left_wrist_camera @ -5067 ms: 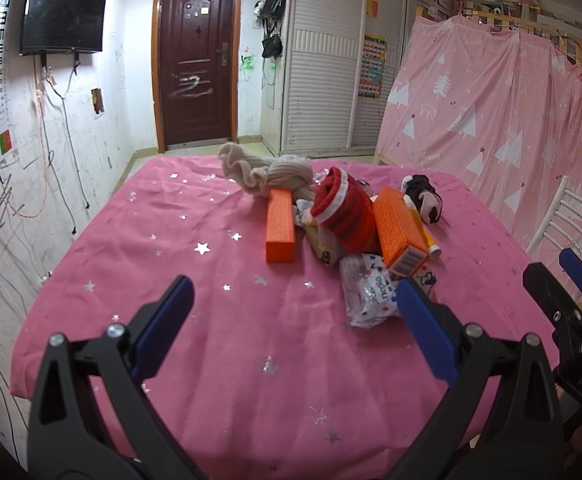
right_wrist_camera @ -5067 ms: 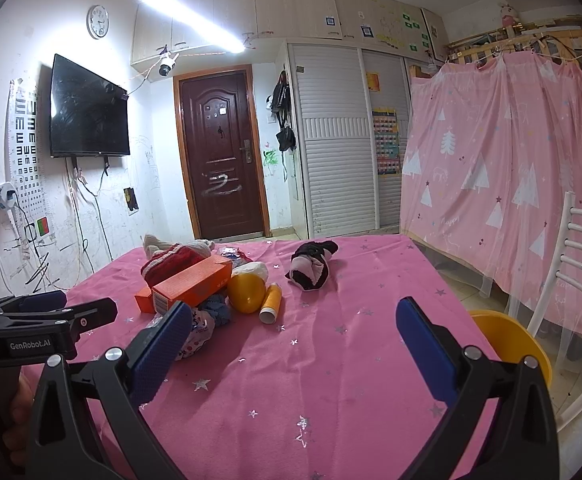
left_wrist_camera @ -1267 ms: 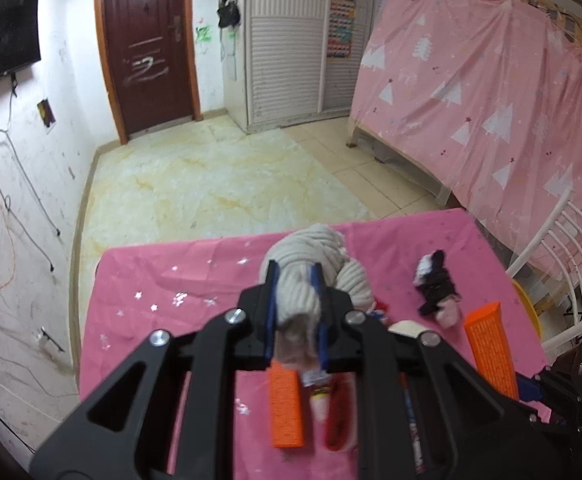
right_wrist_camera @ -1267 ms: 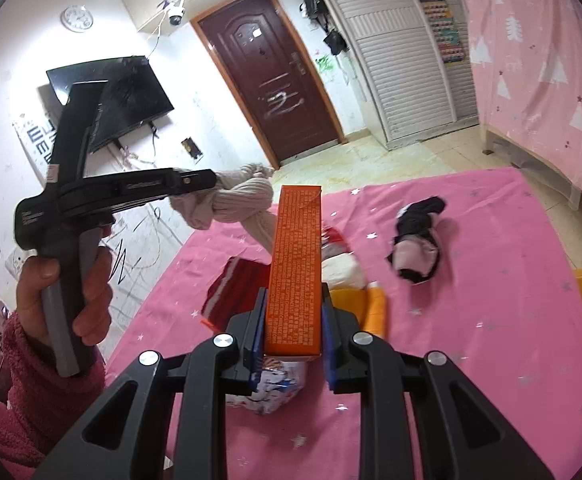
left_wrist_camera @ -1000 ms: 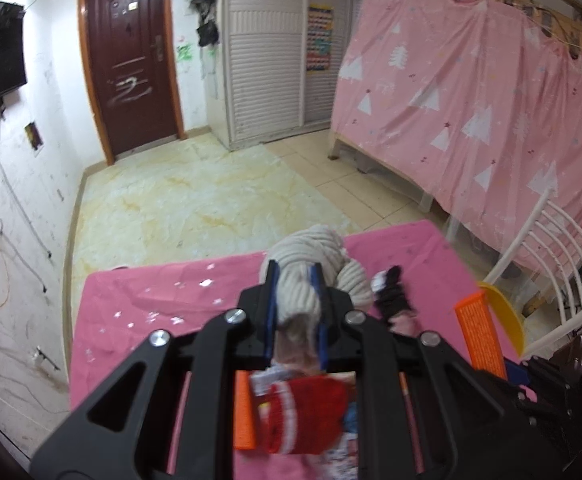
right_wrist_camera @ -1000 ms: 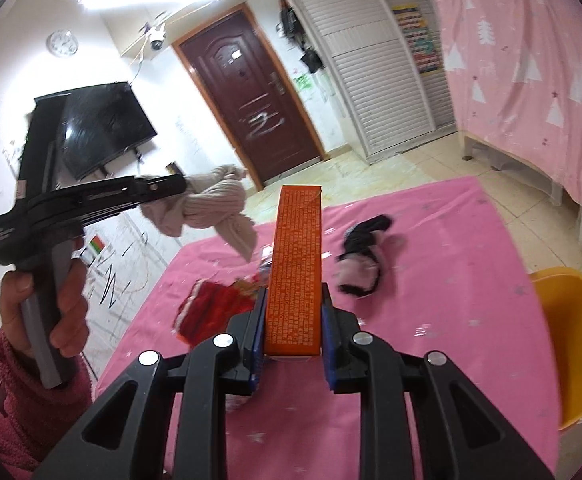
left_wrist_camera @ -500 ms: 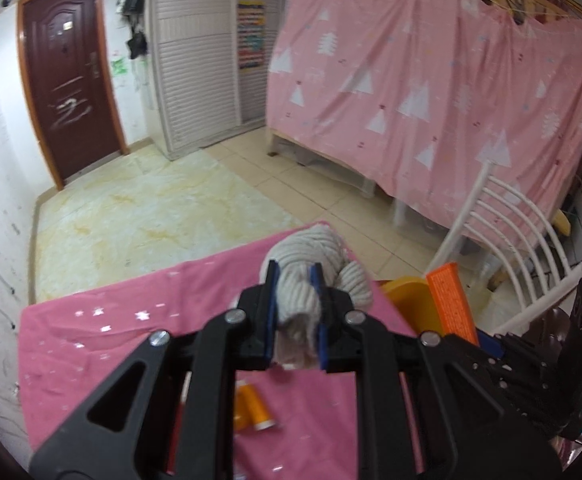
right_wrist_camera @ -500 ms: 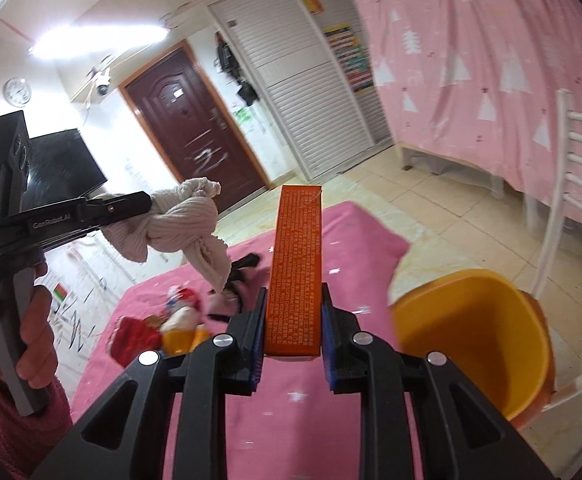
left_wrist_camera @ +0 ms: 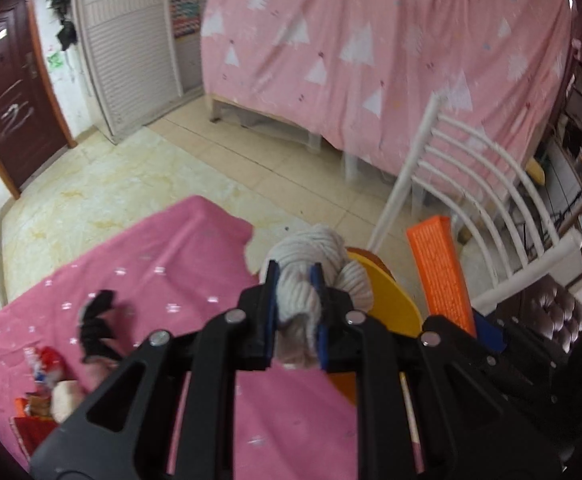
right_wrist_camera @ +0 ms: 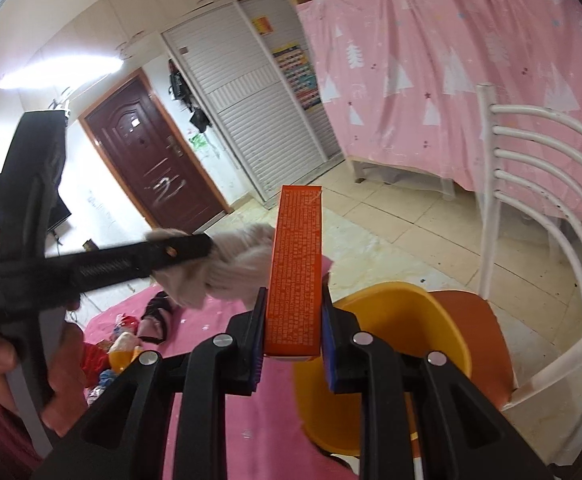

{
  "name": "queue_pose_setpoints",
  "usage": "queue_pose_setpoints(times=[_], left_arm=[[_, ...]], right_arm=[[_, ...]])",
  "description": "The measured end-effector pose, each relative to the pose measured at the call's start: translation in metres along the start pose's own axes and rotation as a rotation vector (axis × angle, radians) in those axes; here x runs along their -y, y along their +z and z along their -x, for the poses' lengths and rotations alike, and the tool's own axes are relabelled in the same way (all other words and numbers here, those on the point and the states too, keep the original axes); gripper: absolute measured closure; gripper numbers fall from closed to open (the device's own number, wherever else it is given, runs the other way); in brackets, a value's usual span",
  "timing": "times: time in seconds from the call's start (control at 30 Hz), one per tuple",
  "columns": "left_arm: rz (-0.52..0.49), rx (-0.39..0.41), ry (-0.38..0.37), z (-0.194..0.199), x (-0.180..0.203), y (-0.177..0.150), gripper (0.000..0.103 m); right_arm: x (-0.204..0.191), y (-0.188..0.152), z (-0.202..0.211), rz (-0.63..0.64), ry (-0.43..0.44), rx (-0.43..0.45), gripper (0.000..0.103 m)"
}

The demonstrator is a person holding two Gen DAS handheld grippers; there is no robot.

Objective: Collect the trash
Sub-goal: 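Carry both held items over the yellow bin and open both tools to drop them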

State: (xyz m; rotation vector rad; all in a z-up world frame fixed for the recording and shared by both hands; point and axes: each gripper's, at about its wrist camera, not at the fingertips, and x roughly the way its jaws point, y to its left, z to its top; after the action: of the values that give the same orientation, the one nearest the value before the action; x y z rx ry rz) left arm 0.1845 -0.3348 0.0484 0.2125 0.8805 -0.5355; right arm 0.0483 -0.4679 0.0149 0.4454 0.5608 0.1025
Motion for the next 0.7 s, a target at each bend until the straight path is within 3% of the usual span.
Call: queue_pose_setpoints(times=[0.07, 0.1, 0.13, 0.23, 0.43, 0.57, 0.7], left_arm=[[-0.017, -0.017, -0.004, -0.011, 0.01, -0.001, 0.077], [-0.024, -0.018, 0.005, -0.015, 0.016, -0.001, 0.057], [-0.028, -0.009, 0.017, -0.018, 0.018, -0.001, 0.044], [-0.036, -0.001, 0.027, -0.02, 0.021, 0.0, 0.033], [-0.011, -0.006, 0.05, -0.023, 0.011, 0.0, 0.033], [0.008, -0.009, 0.047, -0.018, 0.002, -0.002, 0.033], [0.017, 0.002, 0.053, -0.006, -0.008, -0.006, 0.033]], right_arm=[[0.006, 0.001, 0.0, -0.008, -0.009, 0.0, 0.086], [0.01, -0.001, -0.001, -0.012, -0.013, -0.006, 0.086], [0.013, -0.002, -0.002, -0.016, -0.016, -0.011, 0.086], [0.025, -0.005, -0.008, -0.023, -0.027, -0.032, 0.086], [0.028, -0.014, -0.038, -0.004, -0.039, -0.124, 0.084], [0.026, -0.019, -0.06, 0.027, -0.1, -0.171, 0.058], [0.023, -0.019, -0.067, 0.022, -0.11, -0.172, 0.05]])
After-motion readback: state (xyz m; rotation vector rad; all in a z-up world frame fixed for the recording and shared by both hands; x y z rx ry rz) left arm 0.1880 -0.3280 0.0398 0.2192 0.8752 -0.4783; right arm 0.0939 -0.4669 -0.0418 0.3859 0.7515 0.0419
